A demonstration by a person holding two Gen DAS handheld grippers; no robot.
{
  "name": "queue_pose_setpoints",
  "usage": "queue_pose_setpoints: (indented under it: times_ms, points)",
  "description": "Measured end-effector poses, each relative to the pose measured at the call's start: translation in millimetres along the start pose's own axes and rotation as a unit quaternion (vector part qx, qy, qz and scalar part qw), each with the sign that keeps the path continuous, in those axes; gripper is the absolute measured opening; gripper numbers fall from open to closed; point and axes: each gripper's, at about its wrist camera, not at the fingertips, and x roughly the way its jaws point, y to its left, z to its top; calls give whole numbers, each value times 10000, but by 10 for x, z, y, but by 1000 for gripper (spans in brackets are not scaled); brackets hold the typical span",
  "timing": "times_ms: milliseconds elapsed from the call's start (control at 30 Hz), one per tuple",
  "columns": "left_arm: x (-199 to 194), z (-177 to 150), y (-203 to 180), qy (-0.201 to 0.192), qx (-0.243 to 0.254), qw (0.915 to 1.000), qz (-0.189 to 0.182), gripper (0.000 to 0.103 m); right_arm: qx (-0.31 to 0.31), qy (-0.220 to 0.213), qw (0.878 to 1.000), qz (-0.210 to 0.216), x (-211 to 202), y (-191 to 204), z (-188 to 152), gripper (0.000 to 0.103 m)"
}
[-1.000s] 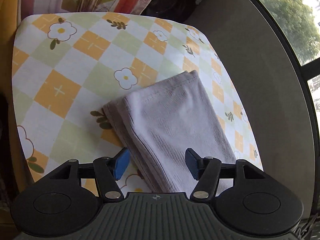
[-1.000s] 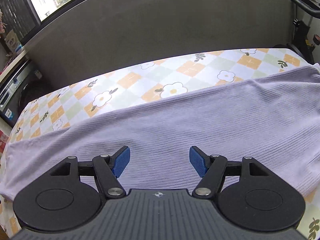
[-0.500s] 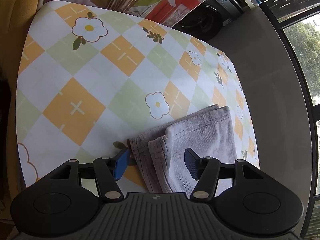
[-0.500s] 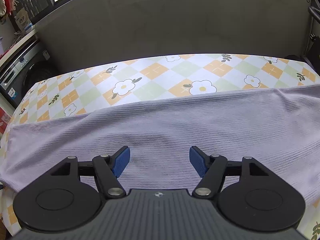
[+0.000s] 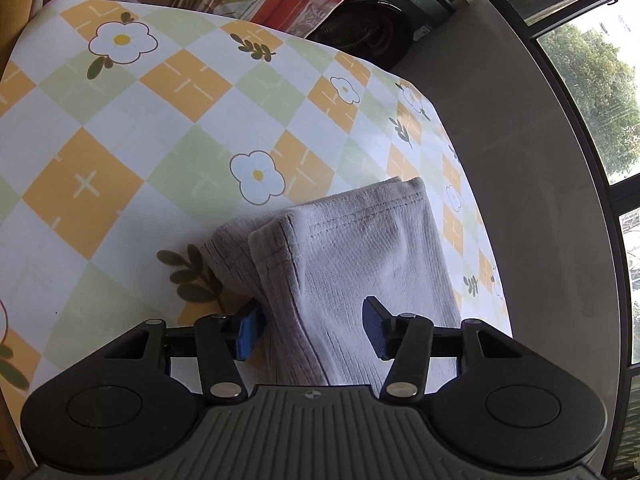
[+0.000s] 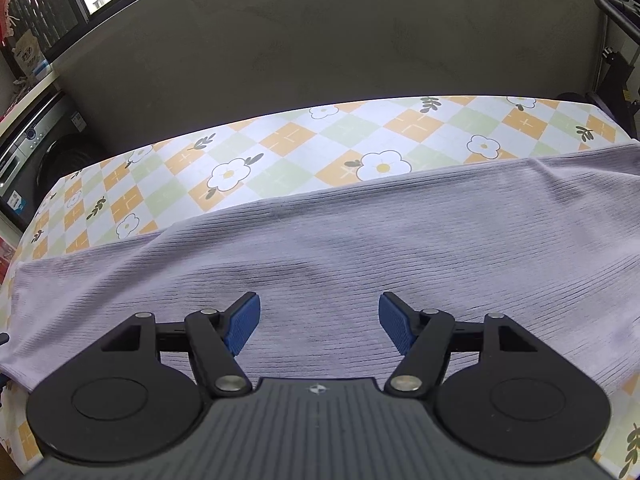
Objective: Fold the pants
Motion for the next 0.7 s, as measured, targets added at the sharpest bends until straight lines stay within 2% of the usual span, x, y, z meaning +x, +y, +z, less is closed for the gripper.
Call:
queue_pose_setpoints:
  times_ms: [100,167,200,333,533,700]
  points:
    - [49,35,-41,-139,178,9997,134,45,-24,72,10000,-18,4,-12,-51,69]
    - [69,24,-67,-147,358,9988,300,16,-7,127,9999,-55,11,-37,-91,69]
    - [61,28,-53,-158,373,9988,262,14,4,150,9999,-74,11,-48,-109,69]
    - [-19,70,-81,-298,483,9982,179,13,-88,219,9996,-134,4,-49,-175,69]
    - [-115,301,-178,-597,747,9954,89,13,-774,350,9964,-48,33,273,-320,71]
    - [-132,594,-127,-890,712,9928,359,13,-1513,231,9882,68,47,709,-415,79]
